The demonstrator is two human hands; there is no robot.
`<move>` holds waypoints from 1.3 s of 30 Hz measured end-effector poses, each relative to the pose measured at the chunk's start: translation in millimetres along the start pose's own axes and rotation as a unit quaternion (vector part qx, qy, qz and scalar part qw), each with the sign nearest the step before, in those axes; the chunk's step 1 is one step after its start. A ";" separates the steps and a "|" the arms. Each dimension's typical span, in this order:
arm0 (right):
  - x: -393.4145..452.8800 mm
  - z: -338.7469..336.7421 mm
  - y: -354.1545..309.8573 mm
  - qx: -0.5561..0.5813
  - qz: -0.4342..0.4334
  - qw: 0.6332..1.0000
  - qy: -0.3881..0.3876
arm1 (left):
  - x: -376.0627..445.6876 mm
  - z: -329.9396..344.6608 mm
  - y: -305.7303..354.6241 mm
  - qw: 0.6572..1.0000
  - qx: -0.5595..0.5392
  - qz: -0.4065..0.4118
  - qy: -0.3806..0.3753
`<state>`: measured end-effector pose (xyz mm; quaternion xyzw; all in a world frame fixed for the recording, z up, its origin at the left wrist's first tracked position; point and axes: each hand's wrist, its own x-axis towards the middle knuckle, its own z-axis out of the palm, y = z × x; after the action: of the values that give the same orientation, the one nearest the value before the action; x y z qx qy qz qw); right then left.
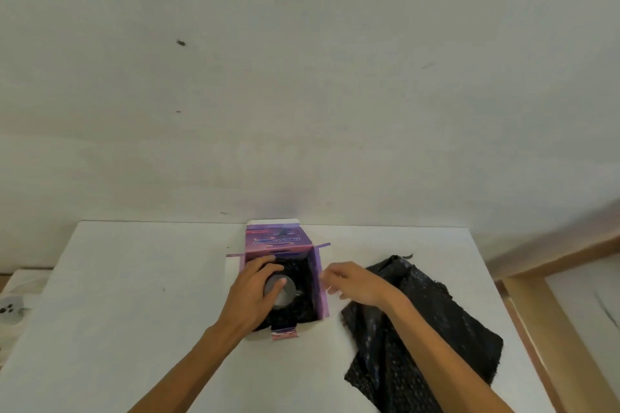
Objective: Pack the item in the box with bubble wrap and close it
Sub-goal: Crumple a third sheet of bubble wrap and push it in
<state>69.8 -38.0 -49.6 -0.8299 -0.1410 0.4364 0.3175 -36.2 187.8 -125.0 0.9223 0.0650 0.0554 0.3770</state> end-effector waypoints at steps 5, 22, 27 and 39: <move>-60.6 -8.9 91.3 0.003 0.061 0.984 0.168 | -0.6 49.0 84.4 0.982 -0.153 0.022 -0.110; -95.3 13.4 254.0 -0.204 0.131 0.918 0.315 | 4.0 206.2 183.0 0.907 -0.126 -0.240 -0.323; -114.9 7.7 238.3 -0.252 0.010 0.887 0.386 | 14.4 203.5 205.5 0.833 -0.317 -0.351 -0.286; -130.4 -18.3 199.0 -0.068 -0.024 0.924 0.374 | 47.1 129.7 237.1 0.926 -0.256 -0.183 -0.206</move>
<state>0.6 -263.0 -88.6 -0.9489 -0.0616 0.0755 0.3001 48.3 -61.5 -48.0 0.7572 0.1373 -0.1912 0.6093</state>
